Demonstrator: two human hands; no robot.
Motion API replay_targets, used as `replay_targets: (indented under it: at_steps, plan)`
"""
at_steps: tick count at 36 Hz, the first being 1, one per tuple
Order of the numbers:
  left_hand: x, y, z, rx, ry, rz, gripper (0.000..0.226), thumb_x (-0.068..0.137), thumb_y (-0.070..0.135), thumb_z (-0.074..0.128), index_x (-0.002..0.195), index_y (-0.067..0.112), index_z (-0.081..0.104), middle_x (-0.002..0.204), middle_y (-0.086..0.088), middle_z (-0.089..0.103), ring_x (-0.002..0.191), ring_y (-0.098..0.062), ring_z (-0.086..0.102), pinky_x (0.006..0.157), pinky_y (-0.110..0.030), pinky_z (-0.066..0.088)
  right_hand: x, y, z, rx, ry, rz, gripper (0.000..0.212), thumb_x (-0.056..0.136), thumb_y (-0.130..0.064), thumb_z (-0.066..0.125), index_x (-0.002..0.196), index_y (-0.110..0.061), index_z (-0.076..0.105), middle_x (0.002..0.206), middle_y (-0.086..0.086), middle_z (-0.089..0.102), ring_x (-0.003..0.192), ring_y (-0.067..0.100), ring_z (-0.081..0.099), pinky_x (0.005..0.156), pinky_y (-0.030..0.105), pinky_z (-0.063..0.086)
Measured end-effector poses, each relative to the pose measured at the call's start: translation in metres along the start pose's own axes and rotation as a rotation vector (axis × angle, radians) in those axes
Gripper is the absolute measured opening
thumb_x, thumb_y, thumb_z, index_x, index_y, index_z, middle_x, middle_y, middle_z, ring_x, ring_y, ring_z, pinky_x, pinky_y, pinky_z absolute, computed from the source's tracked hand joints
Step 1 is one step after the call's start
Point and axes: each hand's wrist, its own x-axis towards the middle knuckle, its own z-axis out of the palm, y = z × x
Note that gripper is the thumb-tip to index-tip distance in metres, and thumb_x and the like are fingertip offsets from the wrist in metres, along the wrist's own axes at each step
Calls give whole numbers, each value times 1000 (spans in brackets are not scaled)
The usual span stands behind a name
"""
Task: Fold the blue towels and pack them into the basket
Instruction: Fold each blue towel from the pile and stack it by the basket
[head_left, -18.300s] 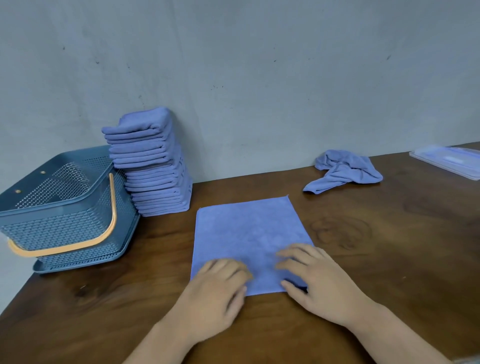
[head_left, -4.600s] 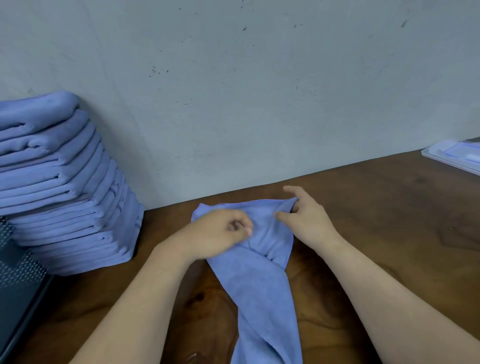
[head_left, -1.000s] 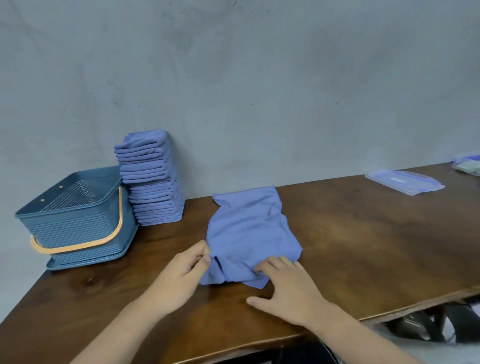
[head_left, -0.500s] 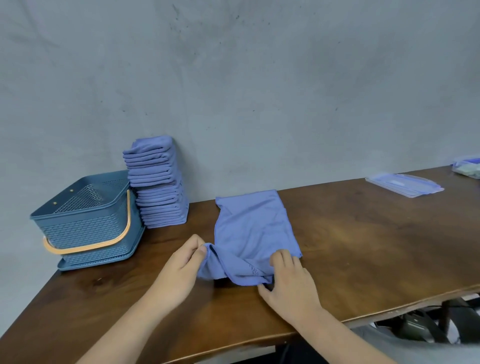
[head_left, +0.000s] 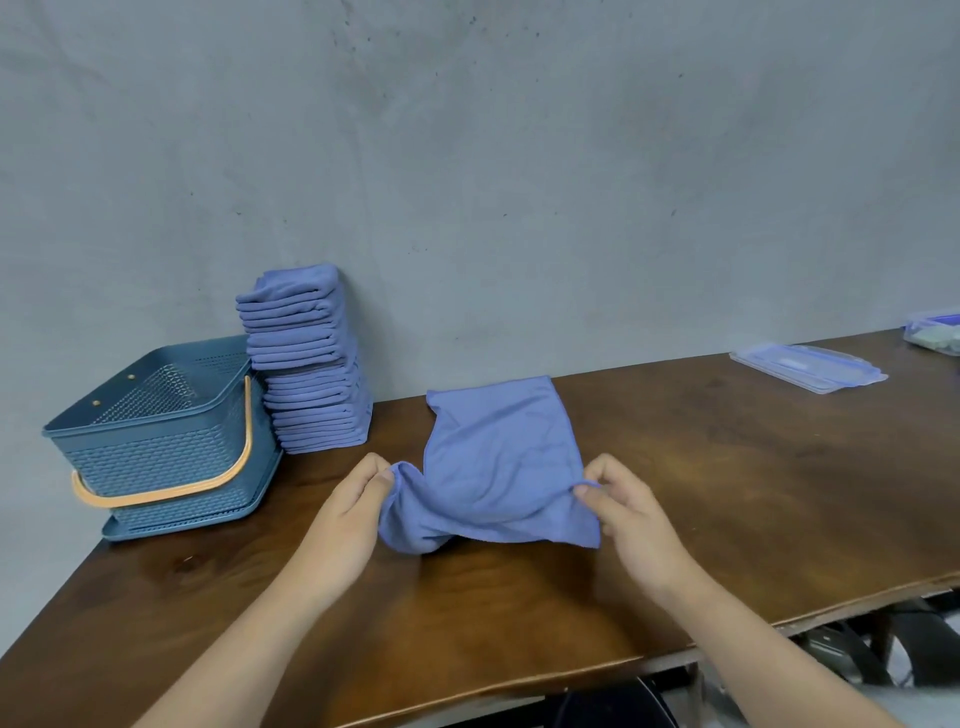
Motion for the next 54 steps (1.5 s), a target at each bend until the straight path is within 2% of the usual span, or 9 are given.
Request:
replay_targets:
  at_steps: [6, 13, 25, 32, 35, 38, 42, 47, 54]
  plan:
    - [-1, -5, -6, -103, -112, -92, 41, 112, 16, 42, 72, 22, 35, 70, 1, 31, 65, -15, 28, 65, -39, 24, 3, -17, -15, 223, 57, 54, 26, 107, -14, 52, 85, -6, 40, 83, 13, 48, 66, 21, 48, 59, 32, 38]
    - [3, -8, -9, -112, -179, -114, 38, 113, 25, 42, 80, 9, 33, 69, -8, 27, 54, -20, 27, 48, -31, 25, 12, -16, -9, 237, 115, 55, 28, 109, -19, 54, 93, 1, 44, 82, 12, 48, 72, 24, 45, 66, 36, 37]
    - [102, -25, -5, 20, 0, -90, 40, 110, 21, 45, 71, 21, 38, 75, 2, 37, 73, -17, 35, 73, -39, 27, 111, 12, -10, -75, 281, 35, 27, 109, -32, 57, 94, -13, 65, 97, 19, 68, 78, 16, 57, 74, 38, 45]
    - [224, -69, 2, 202, 95, -144, 31, 103, 32, 50, 81, 12, 57, 76, -4, 58, 78, -18, 54, 71, -39, 37, 219, 60, -23, -361, 319, 132, 28, 103, -44, 55, 86, -25, 66, 76, -6, 68, 73, 17, 61, 67, 36, 44]
    - [252, -90, 14, 499, 225, -185, 33, 110, 43, 40, 92, 19, 54, 89, -3, 63, 93, -27, 61, 76, -41, 42, 253, 88, -22, -533, 251, 222, 25, 105, -47, 53, 117, -28, 65, 103, -14, 70, 103, 20, 68, 77, 37, 48]
    - [253, -103, 36, 774, 268, 15, 30, 111, 45, 38, 104, 22, 55, 103, -1, 62, 101, -30, 56, 83, -45, 46, 265, 114, -16, -833, 156, 211, 50, 105, -44, 55, 150, -24, 46, 138, 0, 54, 126, 28, 54, 93, 43, 49]
    - [233, -111, 75, 815, 47, 297, 32, 106, 48, 43, 122, 27, 61, 120, 8, 65, 114, -21, 57, 99, -42, 45, 254, 132, 5, -1060, 16, -31, 47, 100, -45, 45, 140, -25, 58, 138, -2, 57, 124, 27, 56, 96, 44, 50]
    - [208, -134, 100, 920, -345, 99, 68, 105, 69, 27, 165, 37, 25, 174, 15, 19, 162, -12, 7, 131, -46, 3, 227, 147, 25, -1197, -314, -1, 73, 98, -72, 23, 161, -38, 35, 170, -9, 28, 159, 18, 20, 128, 46, 17]
    - [160, -131, 97, 972, -423, -25, 73, 104, 74, 17, 166, 46, -7, 173, 17, -21, 160, -11, -23, 130, -48, -13, 186, 124, 19, -1209, -458, 98, 72, 103, -75, 20, 166, -47, 0, 175, -13, -12, 161, 10, -15, 131, 43, -8]
